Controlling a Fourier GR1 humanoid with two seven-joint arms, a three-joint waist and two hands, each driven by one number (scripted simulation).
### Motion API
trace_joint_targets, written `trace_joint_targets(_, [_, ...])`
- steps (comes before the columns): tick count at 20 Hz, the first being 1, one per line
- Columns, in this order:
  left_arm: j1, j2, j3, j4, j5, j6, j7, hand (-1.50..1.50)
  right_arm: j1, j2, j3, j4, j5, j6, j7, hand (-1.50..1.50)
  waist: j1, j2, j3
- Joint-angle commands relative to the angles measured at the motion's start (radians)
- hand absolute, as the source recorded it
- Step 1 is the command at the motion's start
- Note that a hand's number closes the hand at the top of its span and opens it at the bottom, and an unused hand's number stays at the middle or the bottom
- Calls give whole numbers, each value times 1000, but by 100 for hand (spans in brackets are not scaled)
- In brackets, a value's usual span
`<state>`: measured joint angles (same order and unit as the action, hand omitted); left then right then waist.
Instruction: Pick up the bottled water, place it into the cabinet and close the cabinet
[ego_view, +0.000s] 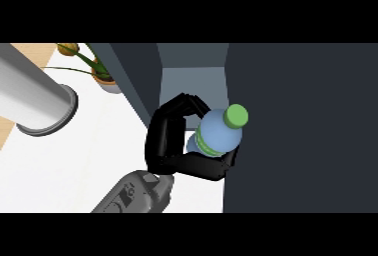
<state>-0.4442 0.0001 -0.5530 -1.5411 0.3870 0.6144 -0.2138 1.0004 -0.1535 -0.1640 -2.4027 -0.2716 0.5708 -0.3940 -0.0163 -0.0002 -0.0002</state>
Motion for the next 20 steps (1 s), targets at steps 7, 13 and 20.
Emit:
trace_joint_targets(7, [-283, 0, -3, 218, 54, 208, 8, 150, -31, 12, -38, -84, -82, -2, 63, -150, -10, 2, 0])
trace_joint_targets(13, [-375, 0, -1, 373, 111, 234, -33, 150, -42, -26, -89, -105, -151, -4, 107, -150, -19, 7, -1])
trace_joint_targets(20, [-397, 0, 61, 559, 86, 111, -94, 150, -13, -6, -97, -100, -143, 38, 81, -150, -10, 5, -1])
